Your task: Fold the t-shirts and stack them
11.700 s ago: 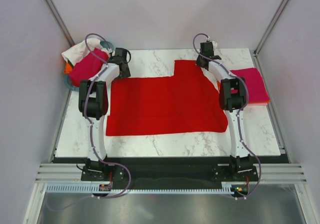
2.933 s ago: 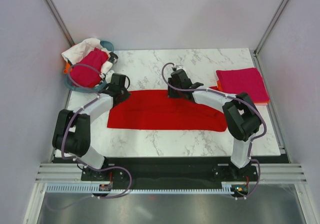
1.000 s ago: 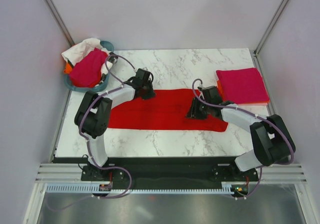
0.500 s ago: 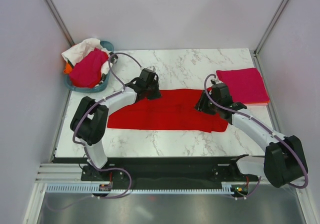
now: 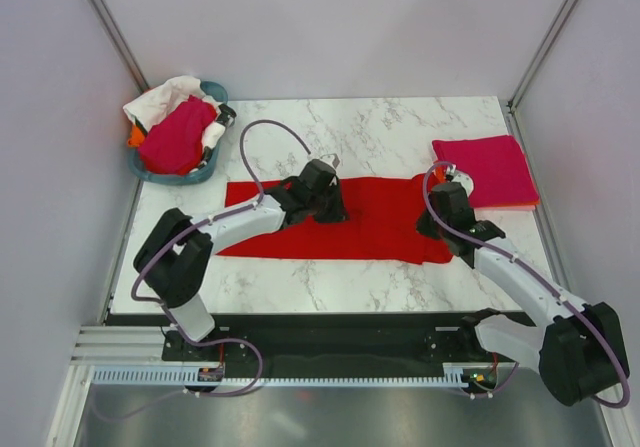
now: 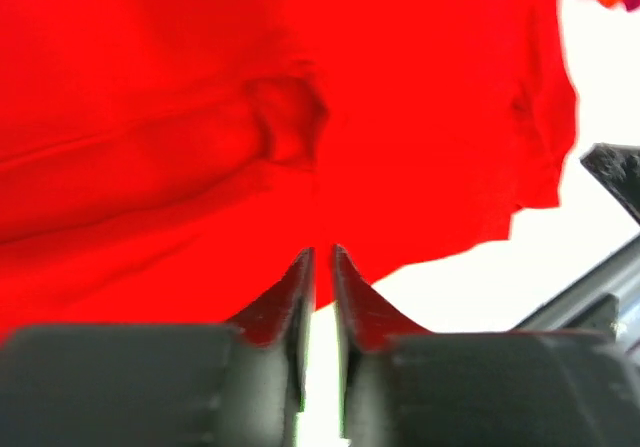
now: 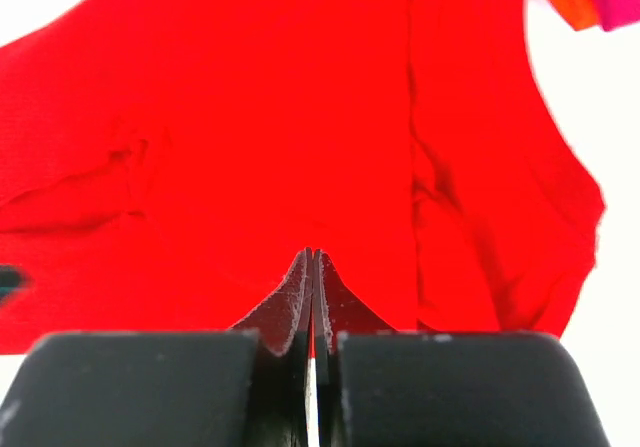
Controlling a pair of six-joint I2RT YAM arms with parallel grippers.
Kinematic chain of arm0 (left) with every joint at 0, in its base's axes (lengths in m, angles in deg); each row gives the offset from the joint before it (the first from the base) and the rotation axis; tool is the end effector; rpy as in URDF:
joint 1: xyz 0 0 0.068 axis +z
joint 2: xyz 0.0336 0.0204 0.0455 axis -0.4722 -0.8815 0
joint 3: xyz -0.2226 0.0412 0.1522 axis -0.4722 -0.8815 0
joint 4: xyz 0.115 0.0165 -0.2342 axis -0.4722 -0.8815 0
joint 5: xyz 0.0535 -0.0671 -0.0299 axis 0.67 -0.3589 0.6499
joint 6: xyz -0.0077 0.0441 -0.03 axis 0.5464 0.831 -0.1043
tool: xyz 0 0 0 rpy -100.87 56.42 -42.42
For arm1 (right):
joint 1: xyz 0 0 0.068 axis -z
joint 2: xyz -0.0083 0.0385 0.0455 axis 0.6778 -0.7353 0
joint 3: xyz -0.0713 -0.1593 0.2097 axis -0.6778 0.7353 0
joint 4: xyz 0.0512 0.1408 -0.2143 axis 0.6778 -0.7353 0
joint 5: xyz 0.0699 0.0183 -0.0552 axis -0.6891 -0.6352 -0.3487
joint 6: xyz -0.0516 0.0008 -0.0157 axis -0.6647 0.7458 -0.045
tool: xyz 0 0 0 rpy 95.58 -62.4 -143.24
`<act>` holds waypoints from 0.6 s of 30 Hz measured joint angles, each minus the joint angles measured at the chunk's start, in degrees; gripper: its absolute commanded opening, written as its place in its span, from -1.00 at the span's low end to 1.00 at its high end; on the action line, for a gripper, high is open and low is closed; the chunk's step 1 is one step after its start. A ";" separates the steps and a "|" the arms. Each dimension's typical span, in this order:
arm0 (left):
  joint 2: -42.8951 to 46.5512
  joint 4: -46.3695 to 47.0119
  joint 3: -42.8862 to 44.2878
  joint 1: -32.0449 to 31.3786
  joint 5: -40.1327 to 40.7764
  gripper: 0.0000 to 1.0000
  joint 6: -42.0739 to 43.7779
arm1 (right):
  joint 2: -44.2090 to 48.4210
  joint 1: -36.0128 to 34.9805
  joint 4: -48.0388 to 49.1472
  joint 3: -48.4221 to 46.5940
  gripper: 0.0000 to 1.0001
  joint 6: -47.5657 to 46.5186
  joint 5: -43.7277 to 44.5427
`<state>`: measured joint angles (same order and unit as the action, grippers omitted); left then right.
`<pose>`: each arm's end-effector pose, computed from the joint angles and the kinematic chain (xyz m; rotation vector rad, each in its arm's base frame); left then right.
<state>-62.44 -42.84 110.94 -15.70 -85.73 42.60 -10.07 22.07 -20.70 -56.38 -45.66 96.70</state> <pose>0.2663 -0.2591 0.2143 0.1235 2.4710 -0.7615 0.2118 0.0735 0.2205 0.4217 2.3083 0.3122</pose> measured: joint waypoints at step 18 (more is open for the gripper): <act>4.66 -1.77 -4.72 25.07 5.31 -0.95 0.76 | -14.10 -0.02 0.87 -1.05 -1.00 1.77 2.86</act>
<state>-57.79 -44.61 106.22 9.37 -80.42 43.37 -24.17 22.05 -19.83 -57.43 -43.89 99.56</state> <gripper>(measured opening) 0.027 0.008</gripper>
